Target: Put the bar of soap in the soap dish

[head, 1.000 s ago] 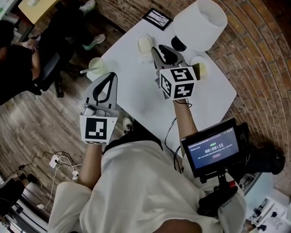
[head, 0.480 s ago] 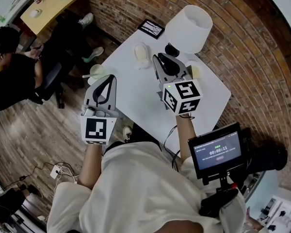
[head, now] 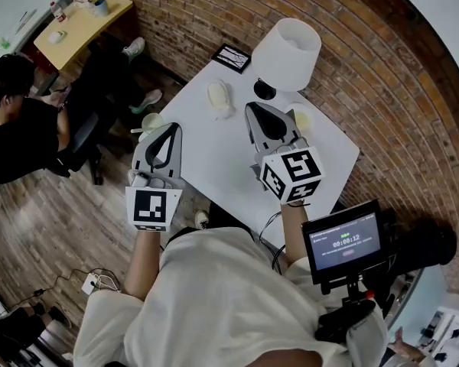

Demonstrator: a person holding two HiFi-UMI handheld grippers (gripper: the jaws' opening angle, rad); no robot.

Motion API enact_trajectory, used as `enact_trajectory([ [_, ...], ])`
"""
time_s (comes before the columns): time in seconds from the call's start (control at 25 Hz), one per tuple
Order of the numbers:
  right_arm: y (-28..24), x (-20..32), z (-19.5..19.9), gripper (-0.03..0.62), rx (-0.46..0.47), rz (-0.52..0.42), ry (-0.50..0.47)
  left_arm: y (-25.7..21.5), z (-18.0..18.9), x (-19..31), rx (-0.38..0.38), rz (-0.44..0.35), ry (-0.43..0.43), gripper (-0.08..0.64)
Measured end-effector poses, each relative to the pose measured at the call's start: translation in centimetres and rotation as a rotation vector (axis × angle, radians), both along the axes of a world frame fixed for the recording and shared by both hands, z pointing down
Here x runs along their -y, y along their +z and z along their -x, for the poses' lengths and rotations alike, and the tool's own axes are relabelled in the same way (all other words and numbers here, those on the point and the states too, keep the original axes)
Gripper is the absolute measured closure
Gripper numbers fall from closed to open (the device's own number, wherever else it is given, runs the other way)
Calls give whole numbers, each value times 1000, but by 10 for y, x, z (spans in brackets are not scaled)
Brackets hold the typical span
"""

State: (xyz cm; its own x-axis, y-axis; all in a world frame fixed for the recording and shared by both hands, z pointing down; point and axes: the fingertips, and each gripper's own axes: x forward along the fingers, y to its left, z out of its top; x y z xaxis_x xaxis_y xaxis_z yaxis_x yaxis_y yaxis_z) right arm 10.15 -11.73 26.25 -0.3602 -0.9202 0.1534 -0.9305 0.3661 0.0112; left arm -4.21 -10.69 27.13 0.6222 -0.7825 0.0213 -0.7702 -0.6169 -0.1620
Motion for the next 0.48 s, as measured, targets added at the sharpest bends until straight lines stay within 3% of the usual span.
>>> enact_trajectory([
  [0.48,-36,-38,-15,586,4,-69,23,-21,-16,-17,-6,-55,34,558],
])
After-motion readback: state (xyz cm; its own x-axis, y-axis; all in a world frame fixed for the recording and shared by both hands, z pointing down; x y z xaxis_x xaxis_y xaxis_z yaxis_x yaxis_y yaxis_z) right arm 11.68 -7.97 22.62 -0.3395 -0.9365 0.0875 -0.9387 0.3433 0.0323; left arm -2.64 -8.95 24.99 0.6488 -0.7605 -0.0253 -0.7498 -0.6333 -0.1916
